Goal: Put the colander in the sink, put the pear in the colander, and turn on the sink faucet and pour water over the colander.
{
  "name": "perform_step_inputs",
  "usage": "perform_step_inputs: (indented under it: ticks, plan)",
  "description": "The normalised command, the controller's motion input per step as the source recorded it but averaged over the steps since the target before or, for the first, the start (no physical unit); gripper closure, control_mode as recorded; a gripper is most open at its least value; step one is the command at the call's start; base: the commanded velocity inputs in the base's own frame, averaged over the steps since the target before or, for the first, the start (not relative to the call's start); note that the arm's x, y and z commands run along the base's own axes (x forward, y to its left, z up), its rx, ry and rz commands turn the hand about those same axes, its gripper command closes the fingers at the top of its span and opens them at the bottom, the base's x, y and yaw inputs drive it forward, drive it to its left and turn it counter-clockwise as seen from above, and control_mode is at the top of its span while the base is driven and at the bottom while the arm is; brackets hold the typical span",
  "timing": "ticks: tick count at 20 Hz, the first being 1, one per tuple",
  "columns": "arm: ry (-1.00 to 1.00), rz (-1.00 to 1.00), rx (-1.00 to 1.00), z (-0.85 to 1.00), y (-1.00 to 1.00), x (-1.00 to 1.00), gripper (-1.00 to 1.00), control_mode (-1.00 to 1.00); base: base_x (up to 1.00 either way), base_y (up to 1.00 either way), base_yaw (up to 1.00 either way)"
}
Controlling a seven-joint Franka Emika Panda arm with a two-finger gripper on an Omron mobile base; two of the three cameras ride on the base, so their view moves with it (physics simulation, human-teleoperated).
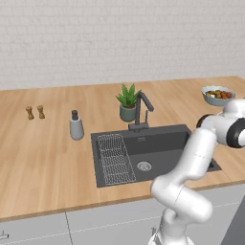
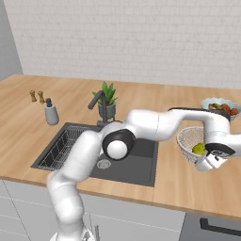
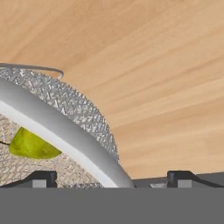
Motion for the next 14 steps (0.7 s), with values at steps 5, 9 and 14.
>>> perform_step_inputs:
  ticks: [5, 9, 14]
  plan:
    - [-0.02, 0.0, -0.09, -0.14, 0.09, 0.0, -1.0, -1.0, 0.0, 0.0, 0.0]
    - [0.0, 0.0, -0.08, -0.18, 0.08, 0.0, -1.0, -1.0, 0.0, 0.0, 0.0]
    - [0.0, 0.0, -0.08, -0.18, 0.14, 0.03, 1.0, -1.0, 0.0, 0.0, 0.0]
